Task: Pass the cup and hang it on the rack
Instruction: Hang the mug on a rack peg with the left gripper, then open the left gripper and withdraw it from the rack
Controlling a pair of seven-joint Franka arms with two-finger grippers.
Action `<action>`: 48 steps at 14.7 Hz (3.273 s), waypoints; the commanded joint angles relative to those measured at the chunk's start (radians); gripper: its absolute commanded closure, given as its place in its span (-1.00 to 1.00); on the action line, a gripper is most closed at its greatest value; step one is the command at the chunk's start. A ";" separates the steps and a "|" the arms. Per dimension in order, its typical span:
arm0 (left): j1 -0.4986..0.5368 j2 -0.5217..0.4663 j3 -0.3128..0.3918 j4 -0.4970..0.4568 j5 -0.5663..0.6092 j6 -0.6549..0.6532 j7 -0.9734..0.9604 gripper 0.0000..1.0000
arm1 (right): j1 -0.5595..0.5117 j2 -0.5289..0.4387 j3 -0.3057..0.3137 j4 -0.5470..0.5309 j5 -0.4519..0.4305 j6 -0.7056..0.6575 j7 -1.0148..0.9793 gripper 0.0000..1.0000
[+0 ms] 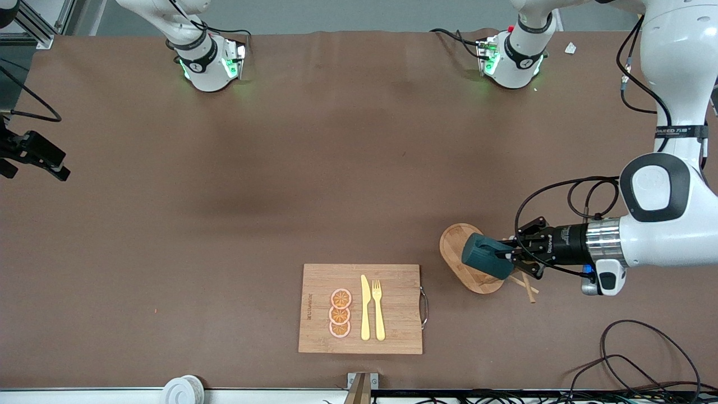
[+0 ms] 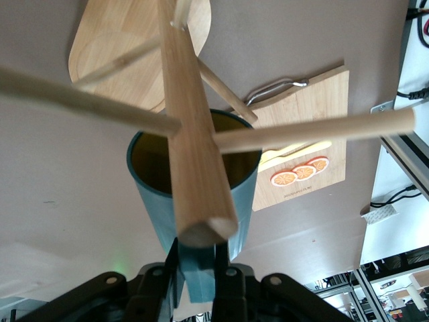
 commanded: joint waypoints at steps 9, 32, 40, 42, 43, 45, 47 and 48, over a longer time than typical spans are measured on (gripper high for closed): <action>0.029 0.023 -0.008 0.010 0.000 -0.008 -0.003 -1.00 | -0.021 0.006 0.019 0.014 0.001 -0.010 0.003 -1.00; 0.035 -0.407 -0.117 0.016 0.667 -0.230 0.481 -1.00 | -0.022 0.004 0.019 0.018 -0.002 -0.012 0.002 -1.00; -0.180 -0.575 0.245 -0.059 0.640 -0.403 0.958 -1.00 | -0.024 0.004 0.019 0.026 -0.002 -0.012 -0.003 -1.00; -0.195 -0.637 0.274 -0.131 0.635 -0.407 0.977 -1.00 | -0.022 0.004 0.019 0.026 0.000 -0.013 -0.001 -1.00; -0.194 -0.661 0.281 -0.160 0.620 -0.407 0.982 -1.00 | -0.022 0.004 0.019 0.026 0.000 -0.013 0.000 -1.00; -0.172 -0.711 0.283 -0.225 0.580 -0.399 1.003 -1.00 | -0.022 0.004 0.019 0.026 0.000 -0.015 0.000 -1.00; -0.159 -0.766 0.269 -0.295 0.578 -0.371 1.003 -1.00 | -0.021 0.004 0.019 0.026 0.001 -0.016 -0.001 -1.00; -0.155 -0.786 0.260 -0.318 0.578 -0.370 1.003 -1.00 | -0.021 0.004 0.019 0.026 0.001 -0.019 0.000 -1.00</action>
